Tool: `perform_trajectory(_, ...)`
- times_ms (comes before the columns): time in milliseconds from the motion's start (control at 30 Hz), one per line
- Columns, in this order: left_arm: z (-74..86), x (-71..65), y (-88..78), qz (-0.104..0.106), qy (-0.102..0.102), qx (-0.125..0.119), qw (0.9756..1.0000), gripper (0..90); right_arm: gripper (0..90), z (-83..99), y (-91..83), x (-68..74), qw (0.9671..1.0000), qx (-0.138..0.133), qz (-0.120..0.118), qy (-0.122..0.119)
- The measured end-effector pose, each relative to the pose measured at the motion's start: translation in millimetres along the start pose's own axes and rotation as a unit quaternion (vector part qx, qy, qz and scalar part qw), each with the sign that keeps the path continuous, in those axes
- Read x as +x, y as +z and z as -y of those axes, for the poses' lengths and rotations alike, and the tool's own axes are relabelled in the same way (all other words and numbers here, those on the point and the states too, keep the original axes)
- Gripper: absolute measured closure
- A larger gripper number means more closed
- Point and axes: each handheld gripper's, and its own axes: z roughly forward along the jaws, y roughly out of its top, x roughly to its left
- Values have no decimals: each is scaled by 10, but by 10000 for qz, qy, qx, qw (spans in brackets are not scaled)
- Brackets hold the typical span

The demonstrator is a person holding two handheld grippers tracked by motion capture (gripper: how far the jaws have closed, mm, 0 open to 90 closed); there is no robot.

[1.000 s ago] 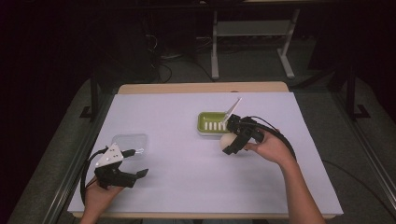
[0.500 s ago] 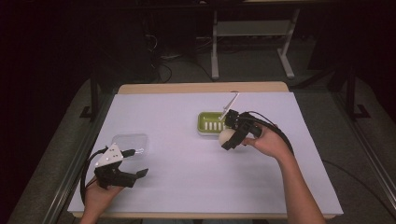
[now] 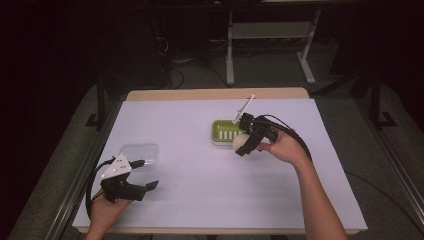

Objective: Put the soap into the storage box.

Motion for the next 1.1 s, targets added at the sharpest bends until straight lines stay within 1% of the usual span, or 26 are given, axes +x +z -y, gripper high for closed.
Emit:
perform_trajectory(100, 0, 0, 0, 2, -6, 3, 10000, 138, 240, -16, 3, -5, 10000, 33, 5, 9)
perform_trajectory(133, 0, 0, 0, 4, -9, -1, 10000, 138, 240, -37, 5, -17, 10000, 33, 7, -24)
perform_trajectory(233, 0, 4, -3, 5, 14, -21, 10000, 138, 240, -64, 4, -18, 10000, 64, 7, -22)
perform_trajectory(267, -3, 5, -6, 5, 10, -39, 10000, 138, 241, -93, 0, -25, 9999, 77, 35, -61)
perform_trajectory(333, -5, 2, -9, -2, 1, -61, 10000, 138, 240, -112, -10, -40, 10000, 28, 16, -58)
perform_trajectory(400, -4, 0, -10, -3, -12, -66, 10000, 138, 240, -123, -13, -46, 10000, 39, -2, -27)
perform_trajectory(467, -3, 7, -10, -7, -8, -48, 10000, 138, 240, -158, -17, -78, 9999, 47, 32, -87)
perform_trajectory(500, -3, 7, -10, -7, -8, -48, 10000, 138, 240, -173, -22, -83, 10000, 55, 32, -55)
perform_trajectory(600, -3, 4, -12, -10, -31, -57, 10000, 137, 240, -200, -26, -97, 10000, 49, 37, -60)
perform_trajectory(667, -3, 4, -14, -7, -31, -67, 10000, 137, 240, -222, -22, -135, 10000, -37, -6, -55)
perform_trajectory(700, -3, 4, -14, -9, -29, -71, 10000, 137, 240, -222, -22, -135, 10000, -37, -6, -55)
perform_trajectory(733, -3, 5, -14, -7, -31, -74, 10000, 137, 240, -230, -18, -151, 10000, -18, -24, -49)
perform_trajectory(767, -3, 10, -15, -5, -31, -62, 10000, 137, 240, -253, -9, -179, 10000, 33, 31, -86)
perform_trajectory(800, -3, 10, -15, -5, -31, -62, 10000, 137, 240, -269, -8, -186, 10000, 56, 28, -60)
perform_trajectory(900, -3, 12, -13, -4, -53, -104, 9999, 137, 240, -304, -9, -204, 10000, 45, 2, -43)
perform_trajectory(933, -4, 21, -19, -12, 6, -68, 10000, 137, 240, -320, -8, -218, 10000, 50, 4, -62)
perform_trajectory(1000, -1, 20, -16, -18, -40, -80, 10000, 137, 240, -369, -8, -253, 10000, 66, 30, -57)
perform_trajectory(1100, 0, 26, -19, -23, -38, -82, 10000, 137, 240, -419, -8, -283, 10000, 69, 41, -45)
